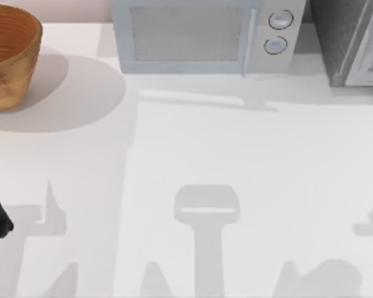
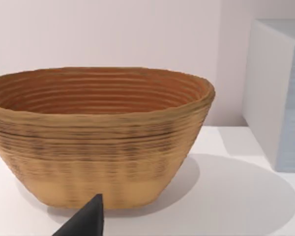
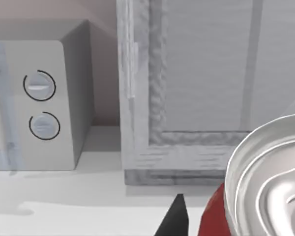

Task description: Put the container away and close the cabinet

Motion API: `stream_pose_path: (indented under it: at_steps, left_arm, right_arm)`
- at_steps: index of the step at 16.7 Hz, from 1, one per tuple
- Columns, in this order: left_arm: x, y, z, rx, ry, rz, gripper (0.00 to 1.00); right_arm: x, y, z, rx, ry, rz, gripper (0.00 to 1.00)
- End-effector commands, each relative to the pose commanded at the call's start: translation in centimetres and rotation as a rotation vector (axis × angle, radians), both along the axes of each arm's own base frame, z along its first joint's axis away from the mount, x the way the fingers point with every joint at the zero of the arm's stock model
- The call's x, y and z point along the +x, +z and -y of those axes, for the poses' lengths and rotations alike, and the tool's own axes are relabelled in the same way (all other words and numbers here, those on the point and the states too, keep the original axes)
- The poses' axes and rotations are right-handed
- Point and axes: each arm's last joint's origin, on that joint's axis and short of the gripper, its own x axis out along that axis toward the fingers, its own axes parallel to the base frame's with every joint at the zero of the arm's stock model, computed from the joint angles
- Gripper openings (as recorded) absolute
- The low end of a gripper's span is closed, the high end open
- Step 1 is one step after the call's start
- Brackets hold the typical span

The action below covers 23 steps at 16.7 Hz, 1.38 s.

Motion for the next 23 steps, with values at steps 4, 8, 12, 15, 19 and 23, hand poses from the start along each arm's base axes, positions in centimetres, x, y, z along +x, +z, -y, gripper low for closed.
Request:
stream_pose_path:
  at_steps: [4, 8, 12, 15, 19, 23]
  left_arm:
    - [0.0, 0.0, 0.0, 0.000, 0.000, 0.000, 1.00]
    - [0.0, 0.0, 0.0, 0.000, 0.000, 0.000, 1.00]
    - [0.0, 0.0, 0.0, 0.000, 0.000, 0.000, 1.00]
    - [0.0, 0.0, 0.0, 0.000, 0.000, 0.000, 1.00]
    - [0.0, 0.0, 0.0, 0.000, 0.000, 0.000, 1.00]
    - [0.0, 0.0, 0.0, 0.000, 0.000, 0.000, 1.00]
  right_arm:
    - [0.0, 0.3, 0.0, 0.002, -0.003, -0.003, 0.00]
    - [0.2, 3.9, -0.1, 0.002, -0.005, -0.032, 0.00]
    - [1.4, 11.6, -0.5, 0.000, -0.003, -0.039, 0.00]
    - [3.2, 19.1, -1.1, 0.000, -0.003, -0.012, 0.00]
    - [6.9, 26.9, -2.1, 0.001, -0.007, 0.001, 0.00]
    - [11.0, 31.8, -3.3, 0.001, -0.008, -0.001, 0.00]
